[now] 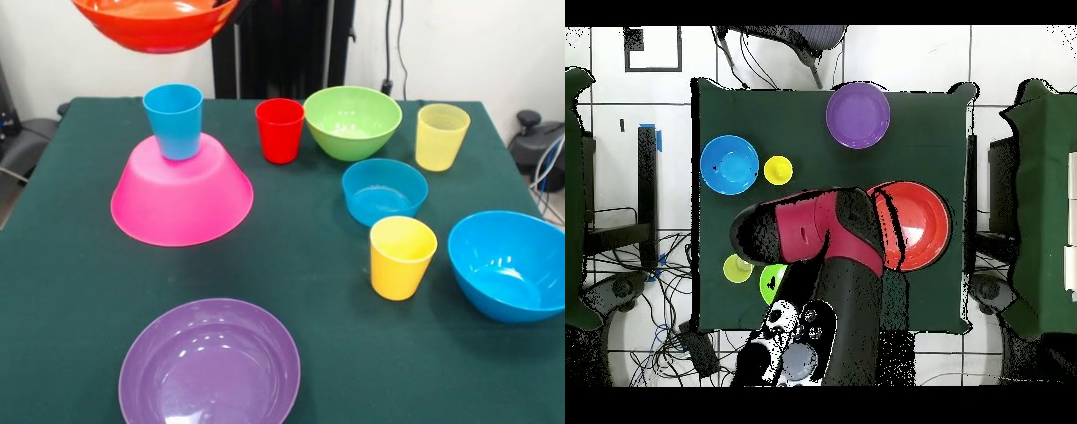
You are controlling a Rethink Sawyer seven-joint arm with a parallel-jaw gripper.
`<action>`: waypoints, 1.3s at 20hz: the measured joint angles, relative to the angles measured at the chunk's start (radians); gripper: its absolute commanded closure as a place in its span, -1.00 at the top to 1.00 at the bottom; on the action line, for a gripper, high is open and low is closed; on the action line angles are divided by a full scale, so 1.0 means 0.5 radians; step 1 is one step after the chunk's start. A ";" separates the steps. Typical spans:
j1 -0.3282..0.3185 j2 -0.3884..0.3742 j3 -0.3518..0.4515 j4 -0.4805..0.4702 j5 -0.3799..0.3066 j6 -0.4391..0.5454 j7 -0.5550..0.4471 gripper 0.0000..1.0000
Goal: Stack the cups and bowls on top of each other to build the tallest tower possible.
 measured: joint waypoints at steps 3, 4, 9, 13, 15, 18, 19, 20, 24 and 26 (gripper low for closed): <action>-0.001 0.037 -0.013 0.000 0.000 -0.034 0.000 -1.00; -0.006 0.061 -0.015 0.000 0.000 -0.056 0.000 -1.00; -0.029 0.107 -0.015 0.000 0.005 -0.090 0.000 -1.00; -0.075 0.117 -0.005 0.004 0.032 -0.096 0.000 -1.00; -0.112 0.106 0.003 0.004 0.068 -0.096 0.000 -1.00; -0.142 0.087 0.003 0.004 0.102 -0.096 0.000 -1.00; -0.145 0.067 0.003 0.004 0.108 -0.095 0.000 -1.00; -0.144 0.059 0.003 0.004 0.108 -0.095 0.000 -1.00; -0.134 0.031 0.003 0.004 0.110 -0.095 0.000 -1.00; -0.124 0.010 0.003 0.005 0.116 -0.095 0.000 -1.00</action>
